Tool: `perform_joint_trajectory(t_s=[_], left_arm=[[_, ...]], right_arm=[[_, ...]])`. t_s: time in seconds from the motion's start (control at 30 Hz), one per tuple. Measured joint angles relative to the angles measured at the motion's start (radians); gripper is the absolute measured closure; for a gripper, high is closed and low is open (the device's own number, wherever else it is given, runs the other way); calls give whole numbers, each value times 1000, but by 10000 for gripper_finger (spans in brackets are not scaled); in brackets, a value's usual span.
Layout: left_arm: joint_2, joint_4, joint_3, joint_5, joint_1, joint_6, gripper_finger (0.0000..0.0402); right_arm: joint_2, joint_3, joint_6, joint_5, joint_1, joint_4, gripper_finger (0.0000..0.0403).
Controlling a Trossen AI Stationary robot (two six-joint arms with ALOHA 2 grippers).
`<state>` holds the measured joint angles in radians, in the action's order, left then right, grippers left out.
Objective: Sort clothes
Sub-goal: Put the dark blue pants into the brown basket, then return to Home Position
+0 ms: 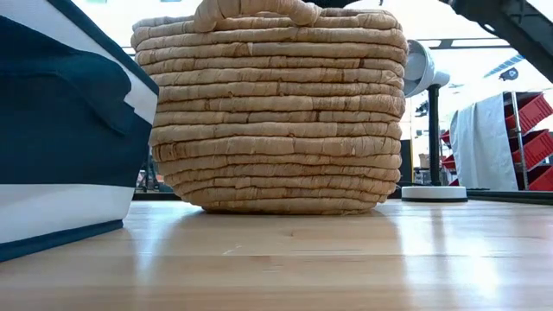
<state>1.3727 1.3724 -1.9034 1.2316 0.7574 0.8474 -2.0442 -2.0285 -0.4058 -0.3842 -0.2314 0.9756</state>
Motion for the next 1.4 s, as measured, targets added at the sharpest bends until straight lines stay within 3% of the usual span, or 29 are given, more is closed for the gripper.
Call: perform_joint_trajectory(t_s=[0.23, 0.57, 0.7, 0.97, 1.17, 1.27, 1.4], left_arm=[[0, -2, 0, 17, 0, 1, 80], [0, -3, 0, 17, 0, -4, 80], [0, -2, 0, 17, 0, -7, 80], [0, -3, 0, 27, 0, -128, 79], [10, -40, 0, 24, 0, -45, 79], [25, -92, 0, 2, 0, -22, 79], [85, -178, 7, 33, -21, -228, 79]], right_arm=[[-147, -2, -12, 135, -14, 5, 360], [-196, -2, 6, 163, -20, 10, 360], [-118, -13, 13, 117, -16, 16, 341], [89, -22, -47, 174, -16, 45, 164], [260, -22, -75, 213, 32, 59, 90], [389, -19, 92, 213, 132, 11, 76], [544, 76, 351, -44, 410, -212, 77]])
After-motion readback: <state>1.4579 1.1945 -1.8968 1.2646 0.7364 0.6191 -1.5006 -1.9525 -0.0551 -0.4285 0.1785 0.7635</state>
